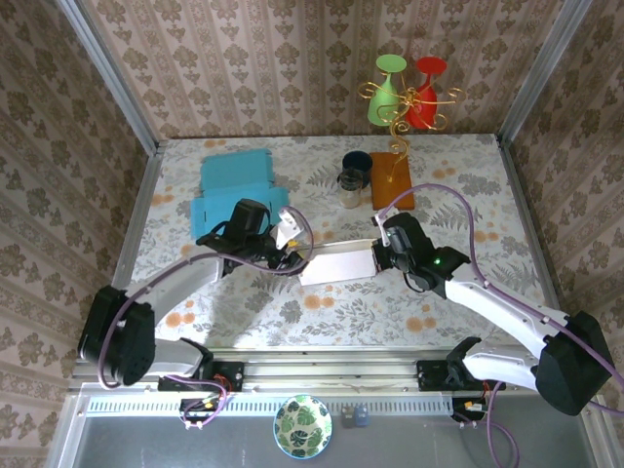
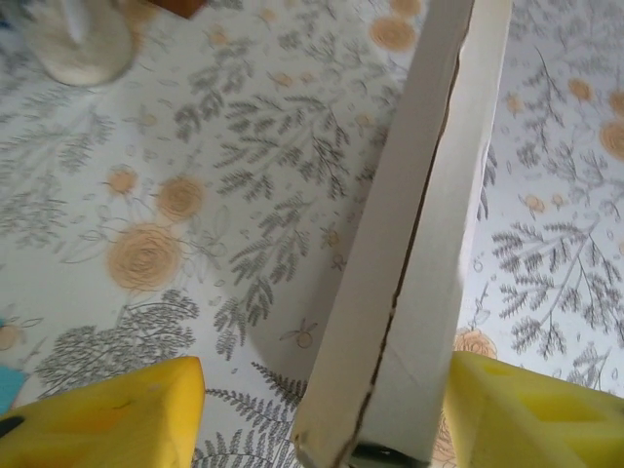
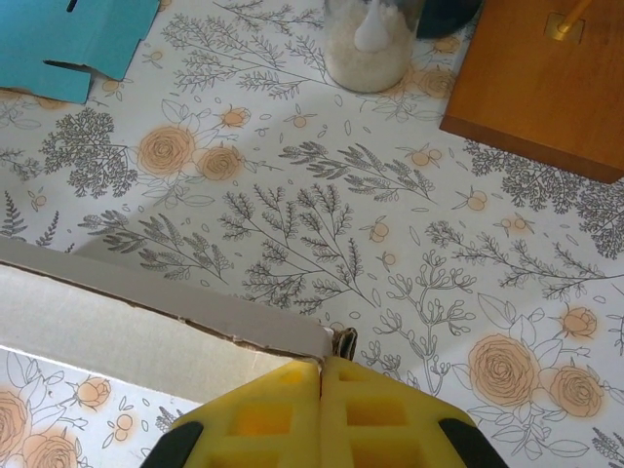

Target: Fold the paper box

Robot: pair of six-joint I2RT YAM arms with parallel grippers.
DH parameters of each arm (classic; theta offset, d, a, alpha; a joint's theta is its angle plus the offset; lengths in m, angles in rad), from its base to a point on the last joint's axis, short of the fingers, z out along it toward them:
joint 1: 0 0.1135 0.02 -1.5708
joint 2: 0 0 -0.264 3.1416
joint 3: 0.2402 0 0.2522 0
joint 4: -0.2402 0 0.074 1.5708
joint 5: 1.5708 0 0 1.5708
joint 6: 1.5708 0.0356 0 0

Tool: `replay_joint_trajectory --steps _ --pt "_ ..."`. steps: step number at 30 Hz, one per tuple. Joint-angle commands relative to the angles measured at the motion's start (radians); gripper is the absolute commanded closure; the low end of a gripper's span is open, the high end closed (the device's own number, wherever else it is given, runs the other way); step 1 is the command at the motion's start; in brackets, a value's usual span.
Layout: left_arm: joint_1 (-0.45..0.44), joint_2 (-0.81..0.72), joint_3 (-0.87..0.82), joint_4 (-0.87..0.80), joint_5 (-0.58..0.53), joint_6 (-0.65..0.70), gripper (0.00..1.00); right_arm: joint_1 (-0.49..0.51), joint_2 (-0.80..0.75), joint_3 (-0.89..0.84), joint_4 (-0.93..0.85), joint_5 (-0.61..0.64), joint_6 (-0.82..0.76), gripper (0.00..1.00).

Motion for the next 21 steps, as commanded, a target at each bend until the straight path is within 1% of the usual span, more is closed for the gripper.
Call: replay_joint_trajectory --steps 1,4,7,11,14,15,17,19,21 --pt "0.007 -0.072 -0.006 0.042 -0.052 -0.134 0.37 0.016 0.011 0.005 -0.078 0.010 0.028 1.00" --pt "0.007 -0.104 0.030 -0.026 -0.073 -0.208 0.50 0.018 0.024 0.018 -0.090 0.013 0.046 1.00" --pt "0.019 -0.102 0.099 -0.168 -0.111 -0.276 0.56 0.019 0.024 0.022 -0.091 0.010 0.056 1.00" --pt "0.032 -0.054 0.205 -0.356 -0.047 -0.321 0.58 0.019 0.029 0.037 -0.112 0.010 0.062 1.00" --pt "0.032 -0.020 0.245 -0.422 0.024 -0.372 0.62 0.021 0.029 0.043 -0.120 0.009 0.071 1.00" --pt "0.029 -0.016 0.250 -0.433 0.030 -0.390 0.62 0.021 0.027 0.043 -0.121 0.009 0.074 1.00" --pt "0.021 -0.007 0.269 -0.467 0.006 -0.424 0.62 0.021 0.027 0.046 -0.124 0.013 0.079 1.00" --pt "0.011 0.009 0.294 -0.526 -0.002 -0.417 0.63 0.021 0.027 0.049 -0.126 0.015 0.083 1.00" --pt "-0.012 0.025 0.322 -0.591 -0.049 -0.402 0.64 0.022 0.030 0.052 -0.129 0.018 0.085 1.00"
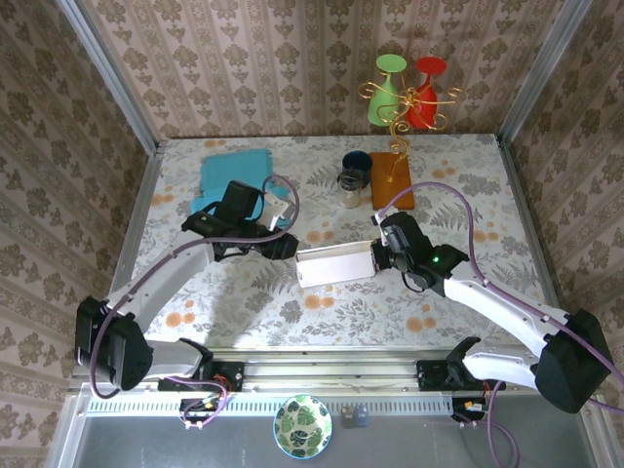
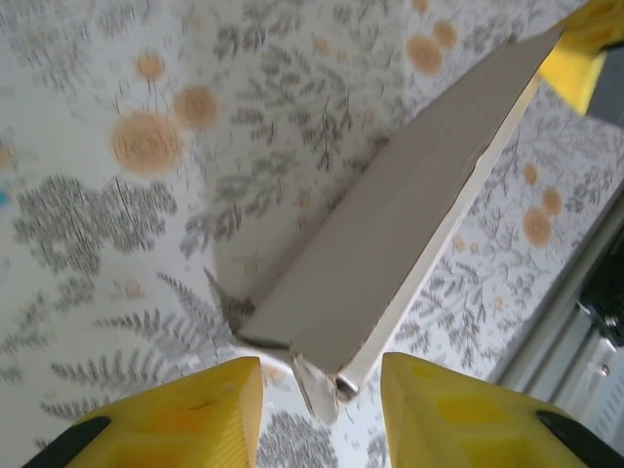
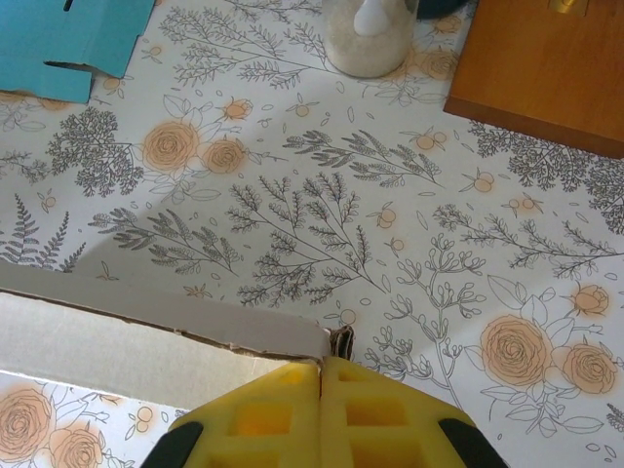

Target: Fold the paper box

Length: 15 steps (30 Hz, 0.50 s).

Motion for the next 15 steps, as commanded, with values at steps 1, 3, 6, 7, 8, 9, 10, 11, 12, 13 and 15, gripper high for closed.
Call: replay_joint_trajectory --steps 1,3,6,7,8,9,10,11,12,13,15 --pt "-0.038 0.020 0.062 -0.160 -0.045 -0.023 0.64 0.010 0.018 0.019 -0.073 0.012 0.025 1.00" --pt "-0.065 0.021 0.071 -0.166 -0.073 -0.027 0.64 0.010 0.021 0.021 -0.075 0.012 0.027 1.00" --pt "-0.095 0.020 0.084 -0.146 -0.116 -0.065 0.66 0.010 0.023 0.021 -0.076 0.013 0.030 1.00" --pt "-0.102 0.020 0.086 -0.139 -0.127 -0.076 0.67 0.010 0.024 0.021 -0.077 0.014 0.032 1.00" --pt "-0.110 0.021 0.088 -0.133 -0.143 -0.086 0.68 0.010 0.026 0.023 -0.078 0.015 0.034 1.00" --pt "-0.116 0.024 0.089 -0.134 -0.163 -0.093 0.70 0.010 0.025 0.022 -0.080 0.014 0.034 1.00" --pt "-0.121 0.027 0.093 -0.139 -0.200 -0.101 0.71 0.010 0.025 0.021 -0.079 0.013 0.036 1.00" --pt "-0.123 0.030 0.096 -0.144 -0.224 -0.102 0.72 0.010 0.025 0.021 -0.080 0.012 0.038 1.00" --pt "-0.125 0.032 0.099 -0.149 -0.251 -0.104 0.72 0.010 0.025 0.019 -0.081 0.010 0.038 1.00" --pt "-0.128 0.034 0.103 -0.152 -0.273 -0.104 0.72 0.010 0.023 0.019 -0.083 0.010 0.038 1.00" --pt "-0.135 0.035 0.107 -0.152 -0.287 -0.104 0.73 0.010 0.021 0.016 -0.084 0.012 0.038 1.00"
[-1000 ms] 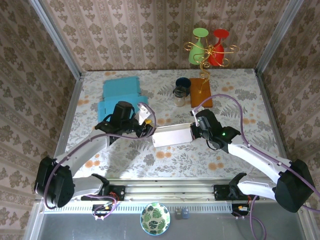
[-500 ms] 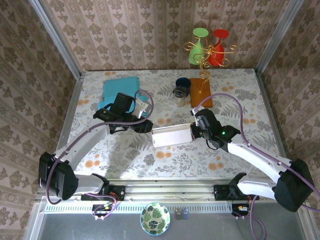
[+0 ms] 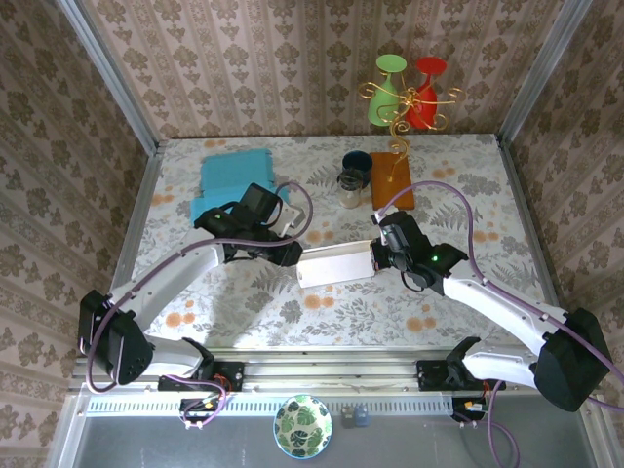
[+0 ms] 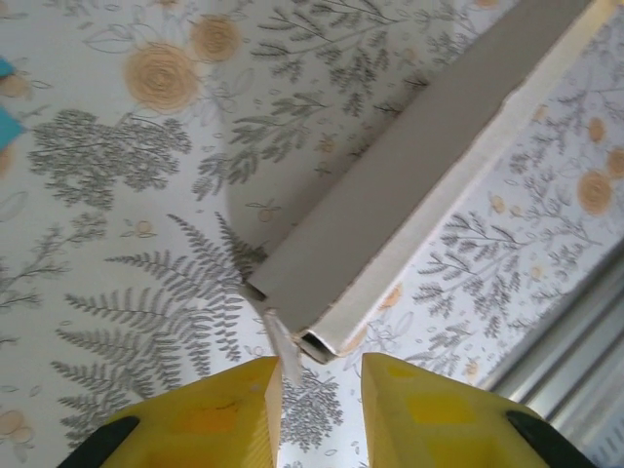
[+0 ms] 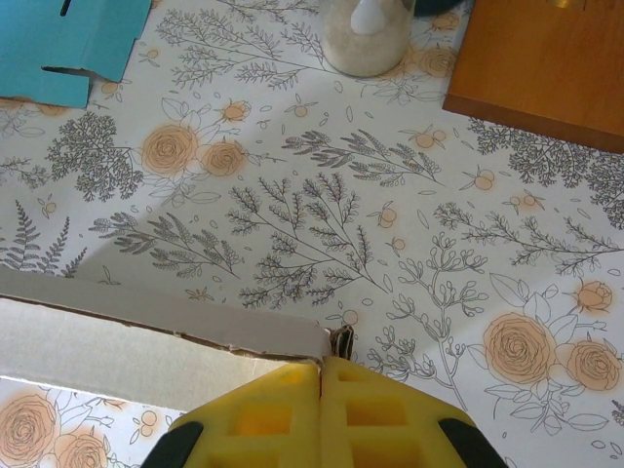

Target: Fold the paper box

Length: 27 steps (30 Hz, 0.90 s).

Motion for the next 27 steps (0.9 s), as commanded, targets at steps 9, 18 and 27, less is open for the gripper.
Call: replay_joint_trajectory --steps 9,18,27 --pt "-0.036 0.020 0.026 -0.022 -0.087 -0.043 0.76 0.009 0.011 0.011 -0.084 0.012 0.022 1.00" --pt "-0.042 0.034 0.022 -0.016 -0.094 -0.043 0.82 0.009 0.008 0.007 -0.081 0.012 0.027 1.00" --pt "-0.044 0.047 0.023 -0.010 -0.097 -0.038 0.85 0.009 0.003 0.006 -0.082 0.011 0.029 1.00"
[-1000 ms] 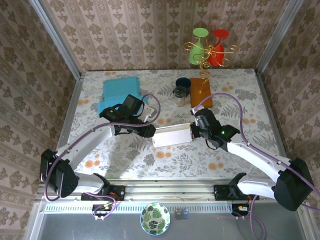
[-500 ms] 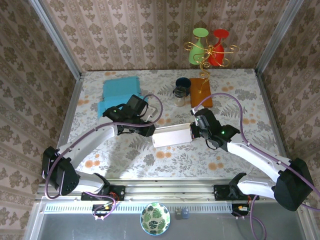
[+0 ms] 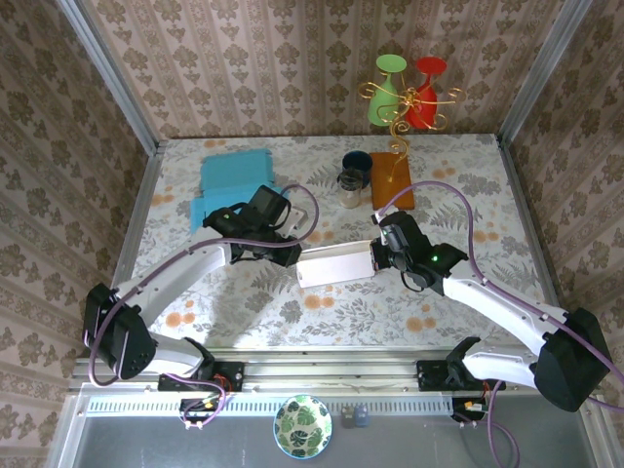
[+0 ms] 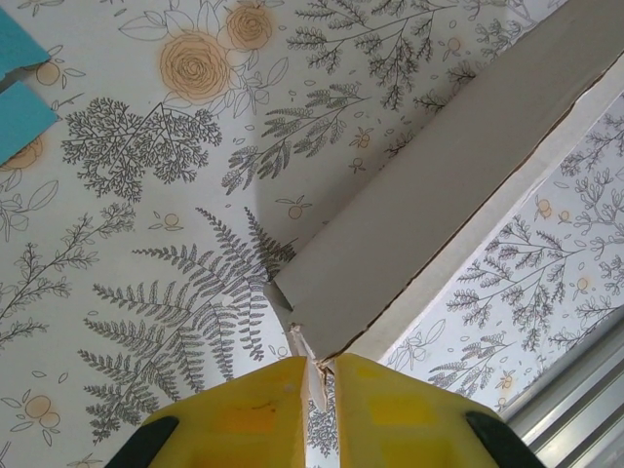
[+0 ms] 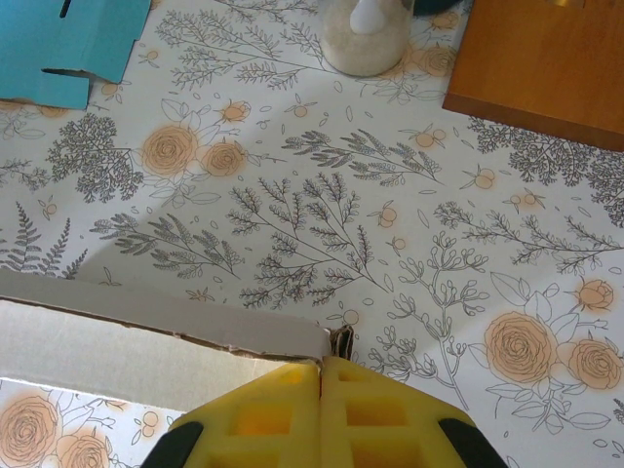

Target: Fold the paper box

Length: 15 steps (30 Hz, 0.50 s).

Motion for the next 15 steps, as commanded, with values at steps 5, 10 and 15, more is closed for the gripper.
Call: replay_joint_trajectory --steps 5,10,15 --pt "-0.010 0.006 0.003 0.000 -0.020 -0.007 0.85 0.009 0.002 0.008 -0.084 0.013 0.021 1.00" --pt "-0.010 0.017 0.014 0.002 -0.026 -0.005 0.88 0.009 0.000 0.008 -0.083 0.014 0.023 1.00" --pt "-0.012 0.024 0.016 0.003 -0.029 -0.012 0.93 0.008 -0.002 0.005 -0.080 0.013 0.026 1.00"
